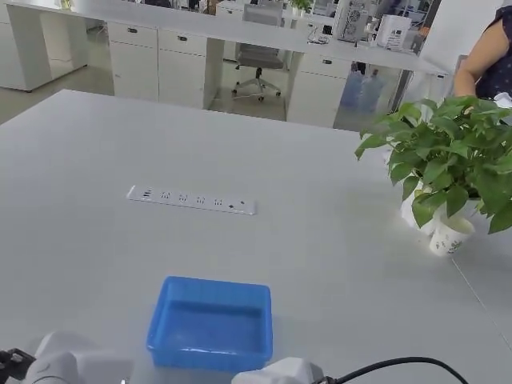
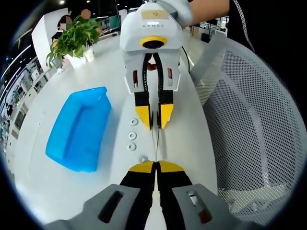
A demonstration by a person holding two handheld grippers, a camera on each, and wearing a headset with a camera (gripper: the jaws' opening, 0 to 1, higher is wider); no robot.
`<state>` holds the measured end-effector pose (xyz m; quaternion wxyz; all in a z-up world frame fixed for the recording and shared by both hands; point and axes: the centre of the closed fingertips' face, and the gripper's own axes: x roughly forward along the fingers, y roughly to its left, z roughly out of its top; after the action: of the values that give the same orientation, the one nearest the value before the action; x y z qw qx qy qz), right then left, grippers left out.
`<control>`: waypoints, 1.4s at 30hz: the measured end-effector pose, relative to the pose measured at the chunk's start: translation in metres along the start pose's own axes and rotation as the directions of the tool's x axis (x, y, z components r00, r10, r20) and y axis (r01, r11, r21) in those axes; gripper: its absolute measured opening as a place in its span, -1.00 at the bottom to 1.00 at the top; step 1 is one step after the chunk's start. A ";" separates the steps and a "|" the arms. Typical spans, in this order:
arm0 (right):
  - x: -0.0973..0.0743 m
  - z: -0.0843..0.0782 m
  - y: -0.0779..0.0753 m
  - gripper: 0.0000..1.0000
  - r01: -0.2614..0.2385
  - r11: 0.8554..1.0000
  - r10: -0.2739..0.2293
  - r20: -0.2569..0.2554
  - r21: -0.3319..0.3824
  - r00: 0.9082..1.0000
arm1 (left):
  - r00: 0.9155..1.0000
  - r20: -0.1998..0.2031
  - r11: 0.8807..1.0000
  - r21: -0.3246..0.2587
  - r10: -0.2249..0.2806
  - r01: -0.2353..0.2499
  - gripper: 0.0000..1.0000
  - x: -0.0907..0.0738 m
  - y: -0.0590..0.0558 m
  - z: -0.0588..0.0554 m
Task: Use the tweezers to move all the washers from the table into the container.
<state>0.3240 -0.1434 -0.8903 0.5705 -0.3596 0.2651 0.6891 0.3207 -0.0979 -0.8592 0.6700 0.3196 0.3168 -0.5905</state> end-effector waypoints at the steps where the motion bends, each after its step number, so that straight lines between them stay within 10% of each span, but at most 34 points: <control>1: 0.000 0.000 0.000 -0.75 0.001 1.000 -0.001 0.000 -0.003 1.000 | 1.000 0.001 1.000 0.003 0.001 -0.001 -0.90 -0.001 0.000 0.001; 42: -0.011 0.006 -0.006 -0.84 0.047 0.999 -0.047 0.009 -0.010 0.999 | 1.000 0.016 0.997 0.078 0.006 -0.007 -0.73 0.001 0.002 0.005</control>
<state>0.3293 -0.1443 -0.8782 0.5858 -0.3656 0.2505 0.6785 0.3235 -0.1019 -0.8572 0.6614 0.3419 0.2869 -0.6028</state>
